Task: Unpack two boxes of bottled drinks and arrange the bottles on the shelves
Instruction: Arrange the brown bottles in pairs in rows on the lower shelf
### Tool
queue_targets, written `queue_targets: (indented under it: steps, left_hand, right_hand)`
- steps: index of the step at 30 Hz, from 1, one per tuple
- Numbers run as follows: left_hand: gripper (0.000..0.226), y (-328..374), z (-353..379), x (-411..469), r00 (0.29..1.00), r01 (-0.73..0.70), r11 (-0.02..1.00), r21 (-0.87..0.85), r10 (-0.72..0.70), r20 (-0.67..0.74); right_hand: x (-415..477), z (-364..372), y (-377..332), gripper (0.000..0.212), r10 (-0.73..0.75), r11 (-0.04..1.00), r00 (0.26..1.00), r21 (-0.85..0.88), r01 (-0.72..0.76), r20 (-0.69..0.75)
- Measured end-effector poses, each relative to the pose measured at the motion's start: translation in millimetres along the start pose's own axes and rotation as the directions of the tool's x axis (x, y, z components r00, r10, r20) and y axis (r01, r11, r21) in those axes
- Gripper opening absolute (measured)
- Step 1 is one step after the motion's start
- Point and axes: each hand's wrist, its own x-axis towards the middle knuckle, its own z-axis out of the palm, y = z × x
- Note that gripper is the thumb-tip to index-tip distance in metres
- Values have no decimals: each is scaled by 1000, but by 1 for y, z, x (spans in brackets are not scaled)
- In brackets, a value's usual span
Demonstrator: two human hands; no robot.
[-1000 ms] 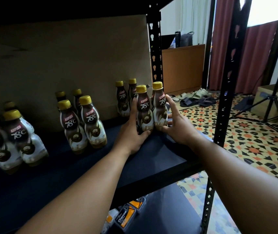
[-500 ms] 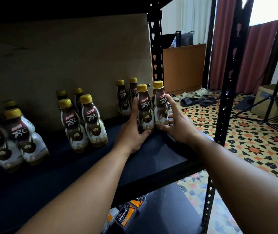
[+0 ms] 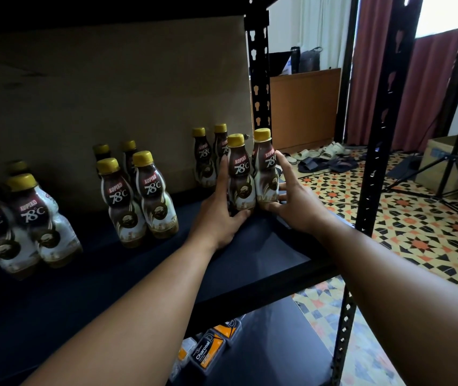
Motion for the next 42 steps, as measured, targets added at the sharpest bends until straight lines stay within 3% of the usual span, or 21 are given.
queue_targets:
  steps: [15,20,24,30,36,40,42]
  left_hand:
    - [113,0,1,1,1000,-13,1000,9,13,-1]
    - [124,1,-1,0,1000,19,1000,-10,-19,20]
    - [126,11,-5,-9,998,49,999,12,-48,-32]
    - [98,18,-29,-57,982,172,984,47,-167,-94]
    - [53,33,-76,-152,971,209,978,17,-210,118]
    - [49,44,-117,-228,953,249,964,-97,-226,201]
    - [52,42,-139,-274,891,345,927,-149,-273,362]
  right_hand:
    - [-1,0,-1,116,37,999,999,-11,-37,14]
    - [-4,-4,-3,121,68,998,997,0,-68,22]
    - [-15,-9,-15,117,114,989,993,-98,-115,-16]
    - [-64,-13,-36,95,244,920,970,-313,-236,-11]
    - [-167,3,-76,63,183,889,983,-421,-178,-30]
    - [-242,25,-121,65,338,929,940,-178,-326,42]
    - [-279,41,-145,59,381,924,915,-81,-373,135]
